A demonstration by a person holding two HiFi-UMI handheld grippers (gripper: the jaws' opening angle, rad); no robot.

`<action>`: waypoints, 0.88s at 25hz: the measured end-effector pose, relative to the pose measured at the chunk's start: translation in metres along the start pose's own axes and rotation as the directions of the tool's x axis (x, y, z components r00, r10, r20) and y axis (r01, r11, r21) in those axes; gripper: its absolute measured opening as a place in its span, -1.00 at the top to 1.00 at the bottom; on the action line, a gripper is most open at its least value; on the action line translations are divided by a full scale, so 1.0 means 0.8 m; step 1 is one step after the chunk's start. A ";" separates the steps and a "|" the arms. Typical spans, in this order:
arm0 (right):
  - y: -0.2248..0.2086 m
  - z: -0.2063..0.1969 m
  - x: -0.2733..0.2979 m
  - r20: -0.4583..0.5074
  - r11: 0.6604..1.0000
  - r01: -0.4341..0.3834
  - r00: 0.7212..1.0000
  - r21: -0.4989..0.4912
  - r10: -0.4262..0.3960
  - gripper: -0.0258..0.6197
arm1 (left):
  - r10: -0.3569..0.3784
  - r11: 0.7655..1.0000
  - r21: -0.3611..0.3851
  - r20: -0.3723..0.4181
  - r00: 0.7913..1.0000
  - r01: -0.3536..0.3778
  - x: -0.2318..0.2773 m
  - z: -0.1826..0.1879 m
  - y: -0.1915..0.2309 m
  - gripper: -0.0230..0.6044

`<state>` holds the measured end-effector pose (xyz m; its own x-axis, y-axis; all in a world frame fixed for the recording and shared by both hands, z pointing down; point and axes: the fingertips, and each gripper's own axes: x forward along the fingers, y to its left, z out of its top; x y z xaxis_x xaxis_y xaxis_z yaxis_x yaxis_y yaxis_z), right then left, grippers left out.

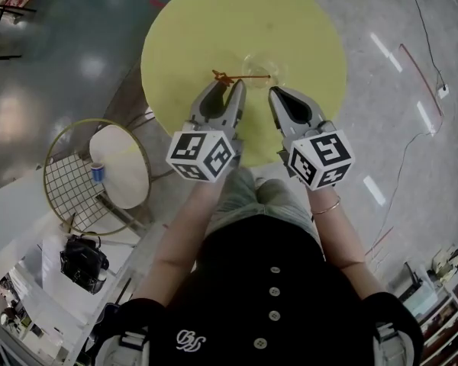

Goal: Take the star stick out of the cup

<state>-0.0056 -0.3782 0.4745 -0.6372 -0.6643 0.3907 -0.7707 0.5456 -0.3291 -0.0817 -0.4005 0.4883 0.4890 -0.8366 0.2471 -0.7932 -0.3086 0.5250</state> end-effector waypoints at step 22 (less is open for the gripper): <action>-0.009 0.002 0.002 0.001 1.000 0.022 1.000 0.014 -0.022 0.91 | -0.066 0.997 0.045 0.080 0.995 0.063 0.015 0.014 -0.011 0.80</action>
<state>-0.0008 -0.3842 0.4761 -0.6204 -0.6764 0.3969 -0.7841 0.5238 -0.3329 -0.0730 -0.4128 0.4777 0.5098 -0.8478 0.1461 -0.7767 -0.3806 0.5019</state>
